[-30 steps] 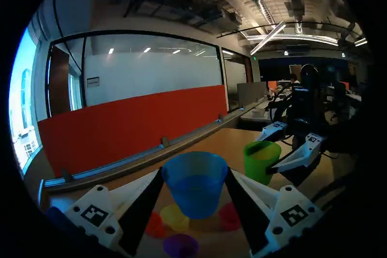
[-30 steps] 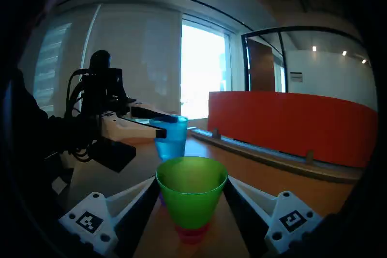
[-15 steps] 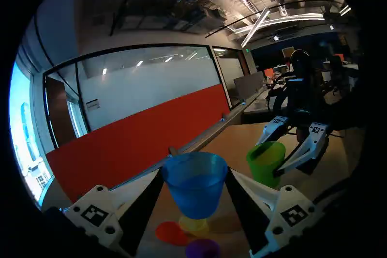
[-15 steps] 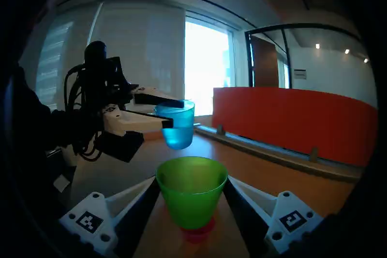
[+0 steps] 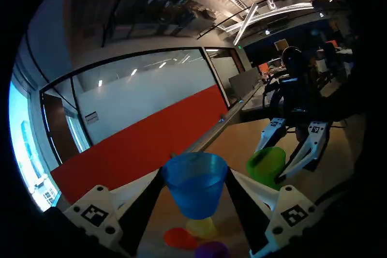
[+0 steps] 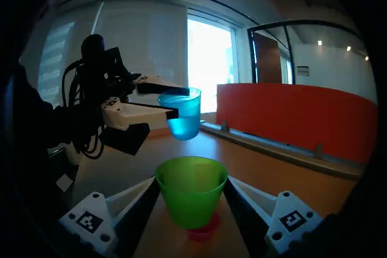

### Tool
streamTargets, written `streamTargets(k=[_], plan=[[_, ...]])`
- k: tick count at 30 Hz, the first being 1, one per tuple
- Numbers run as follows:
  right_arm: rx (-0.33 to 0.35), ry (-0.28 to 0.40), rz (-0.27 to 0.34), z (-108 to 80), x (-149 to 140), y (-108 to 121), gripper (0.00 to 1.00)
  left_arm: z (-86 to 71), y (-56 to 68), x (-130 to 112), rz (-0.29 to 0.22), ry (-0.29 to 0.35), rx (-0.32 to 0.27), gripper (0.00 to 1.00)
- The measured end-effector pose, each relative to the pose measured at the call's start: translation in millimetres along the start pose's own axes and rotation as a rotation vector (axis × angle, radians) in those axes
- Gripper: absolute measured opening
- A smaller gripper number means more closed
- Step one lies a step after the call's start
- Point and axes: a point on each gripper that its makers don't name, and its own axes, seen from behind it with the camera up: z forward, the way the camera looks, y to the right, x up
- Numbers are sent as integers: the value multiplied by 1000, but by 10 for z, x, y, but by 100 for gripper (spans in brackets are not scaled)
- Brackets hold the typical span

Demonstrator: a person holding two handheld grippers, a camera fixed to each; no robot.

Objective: Pour water

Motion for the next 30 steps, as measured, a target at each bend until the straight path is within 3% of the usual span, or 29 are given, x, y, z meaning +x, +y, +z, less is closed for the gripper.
streamTargets(k=[30], plan=[[69, -32, 26, 84, -243, -249, 91, 42, 76, 231, 210, 33, 0, 88]])
